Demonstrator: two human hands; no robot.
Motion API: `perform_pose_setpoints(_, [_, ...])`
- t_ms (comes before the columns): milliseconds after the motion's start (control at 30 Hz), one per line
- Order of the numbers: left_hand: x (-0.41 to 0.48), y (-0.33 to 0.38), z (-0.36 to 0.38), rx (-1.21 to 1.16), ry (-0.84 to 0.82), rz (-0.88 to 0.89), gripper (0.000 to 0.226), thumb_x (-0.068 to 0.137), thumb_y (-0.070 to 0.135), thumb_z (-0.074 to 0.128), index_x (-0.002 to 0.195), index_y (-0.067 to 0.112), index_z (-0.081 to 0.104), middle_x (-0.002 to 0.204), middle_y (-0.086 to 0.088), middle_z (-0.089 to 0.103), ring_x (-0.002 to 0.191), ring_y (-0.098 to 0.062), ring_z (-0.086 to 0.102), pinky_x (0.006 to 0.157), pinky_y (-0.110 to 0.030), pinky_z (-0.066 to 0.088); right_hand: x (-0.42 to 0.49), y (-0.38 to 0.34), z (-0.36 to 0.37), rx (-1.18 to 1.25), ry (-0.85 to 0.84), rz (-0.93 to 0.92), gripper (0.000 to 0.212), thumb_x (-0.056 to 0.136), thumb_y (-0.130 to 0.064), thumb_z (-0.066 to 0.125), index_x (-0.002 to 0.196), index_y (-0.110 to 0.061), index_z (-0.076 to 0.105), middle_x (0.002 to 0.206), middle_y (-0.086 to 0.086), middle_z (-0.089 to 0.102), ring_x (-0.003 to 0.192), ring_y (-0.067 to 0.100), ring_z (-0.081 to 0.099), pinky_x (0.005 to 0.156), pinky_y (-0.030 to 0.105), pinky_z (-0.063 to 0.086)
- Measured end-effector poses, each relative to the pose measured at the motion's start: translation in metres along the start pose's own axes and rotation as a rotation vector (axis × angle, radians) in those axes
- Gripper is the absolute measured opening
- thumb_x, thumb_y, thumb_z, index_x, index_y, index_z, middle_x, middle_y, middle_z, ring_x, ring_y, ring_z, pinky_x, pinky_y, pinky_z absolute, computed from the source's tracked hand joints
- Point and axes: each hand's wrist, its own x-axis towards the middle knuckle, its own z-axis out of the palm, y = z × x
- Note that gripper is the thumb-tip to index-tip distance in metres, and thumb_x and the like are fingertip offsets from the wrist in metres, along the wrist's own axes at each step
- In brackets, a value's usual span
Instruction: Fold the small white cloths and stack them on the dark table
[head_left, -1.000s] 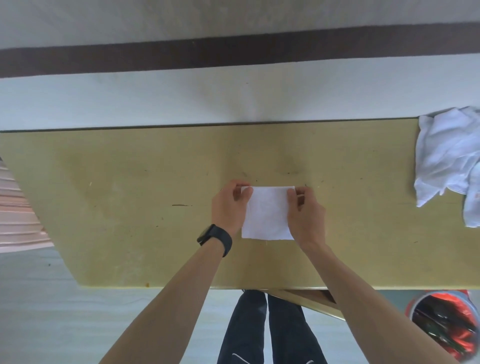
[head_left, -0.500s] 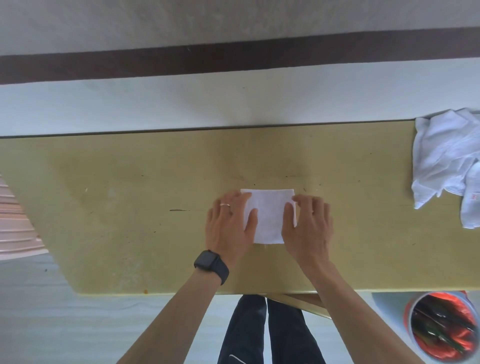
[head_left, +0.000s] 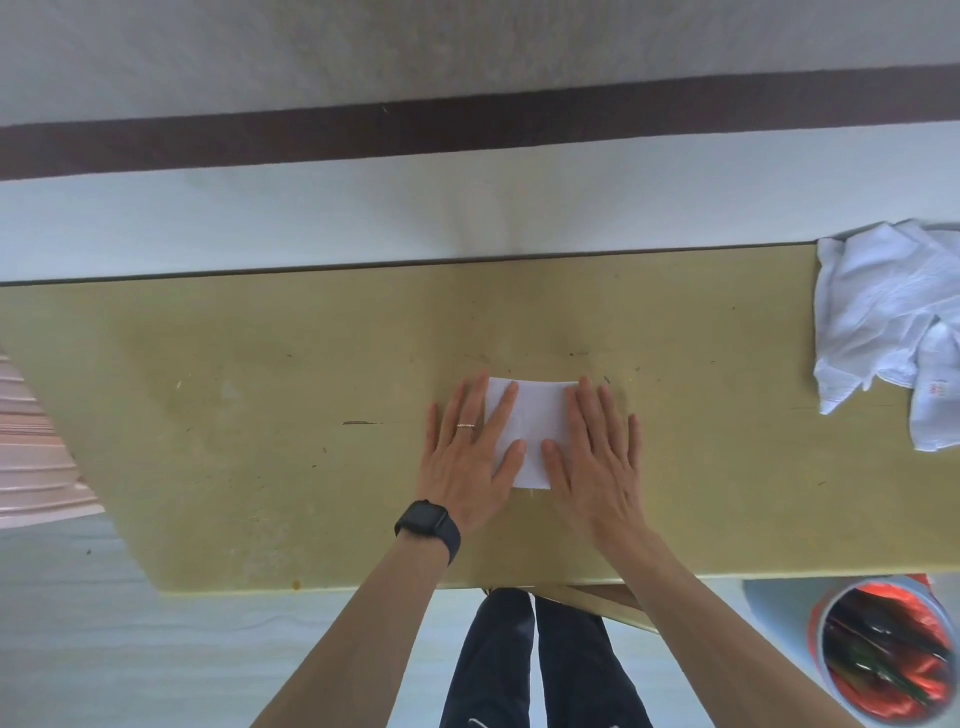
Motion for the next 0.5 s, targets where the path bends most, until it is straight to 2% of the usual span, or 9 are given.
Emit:
perform_pose_setpoints(67, [0.000, 0.009, -0.011, -0.120, 0.075, -0.191, 0.067, 0.096, 0.055, 0.040, 0.154, 0.035, 0.014, 0.159, -0.007, 0.025, 0.142, -0.030, 0.027, 0.117, -0.044, 0.020, 0.002, -0.003, -0.014, 0.085, 0.090, 0.137, 0.065, 0.097, -0.049, 0.041, 0.154, -0.019, 0.026, 0.161, -0.004, 0.023, 0.148, 0.019, 0.019, 0.117, 0.041, 0.018])
perform_pose_setpoints(133, [0.005, 0.020, -0.022, -0.254, 0.143, -0.394, 0.063, 0.093, 0.052, 0.051, 0.146, 0.023, 0.033, 0.136, -0.011, 0.049, 0.124, -0.030, 0.042, 0.104, -0.042, 0.037, 0.009, -0.006, -0.028, 0.202, 0.104, 0.342, 0.063, 0.093, -0.049, 0.053, 0.147, -0.023, 0.034, 0.148, -0.004, 0.037, 0.134, 0.021, 0.034, 0.108, 0.041, 0.033])
perform_pose_setpoints(200, [0.016, 0.027, -0.029, -0.313, 0.136, -0.520, 0.054, 0.092, 0.049, 0.055, 0.135, 0.019, 0.044, 0.127, -0.008, 0.053, 0.118, -0.027, 0.044, 0.097, -0.042, 0.042, 0.021, -0.011, -0.038, 0.298, 0.049, 0.513, 0.060, 0.088, -0.051, 0.059, 0.137, -0.021, 0.041, 0.132, -0.002, 0.047, 0.121, 0.022, 0.045, 0.097, 0.040, 0.042])
perform_pose_setpoints(267, [0.028, 0.032, -0.033, -0.307, 0.079, -0.591, 0.047, 0.091, 0.047, 0.056, 0.127, 0.019, 0.047, 0.121, -0.006, 0.055, 0.114, -0.025, 0.046, 0.096, -0.043, 0.044, 0.034, -0.017, -0.043, 0.345, -0.028, 0.605, 0.056, 0.085, -0.051, 0.062, 0.127, -0.018, 0.045, 0.121, -0.001, 0.051, 0.112, 0.022, 0.050, 0.087, 0.038, 0.045])
perform_pose_setpoints(400, [0.041, 0.039, -0.036, -0.282, 0.016, -0.648, 0.032, 0.092, 0.041, 0.058, 0.113, 0.019, 0.049, 0.107, -0.003, 0.064, 0.107, -0.027, 0.052, 0.097, -0.043, 0.040, 0.048, -0.028, -0.044, 0.477, -0.078, 0.672, 0.038, 0.084, -0.036, 0.069, 0.109, -0.018, 0.048, 0.105, -0.002, 0.060, 0.098, 0.023, 0.057, 0.079, 0.036, 0.048])
perform_pose_setpoints(500, [0.043, 0.041, -0.038, -0.261, -0.031, -0.657, 0.026, 0.092, 0.036, 0.058, 0.113, 0.021, 0.052, 0.107, 0.000, 0.065, 0.107, -0.026, 0.053, 0.098, -0.041, 0.036, 0.050, -0.029, -0.048, 0.581, -0.121, 0.719, 0.024, 0.083, -0.023, 0.066, 0.103, -0.017, 0.053, 0.090, -0.006, 0.060, 0.082, 0.017, 0.057, 0.067, 0.032, 0.047])
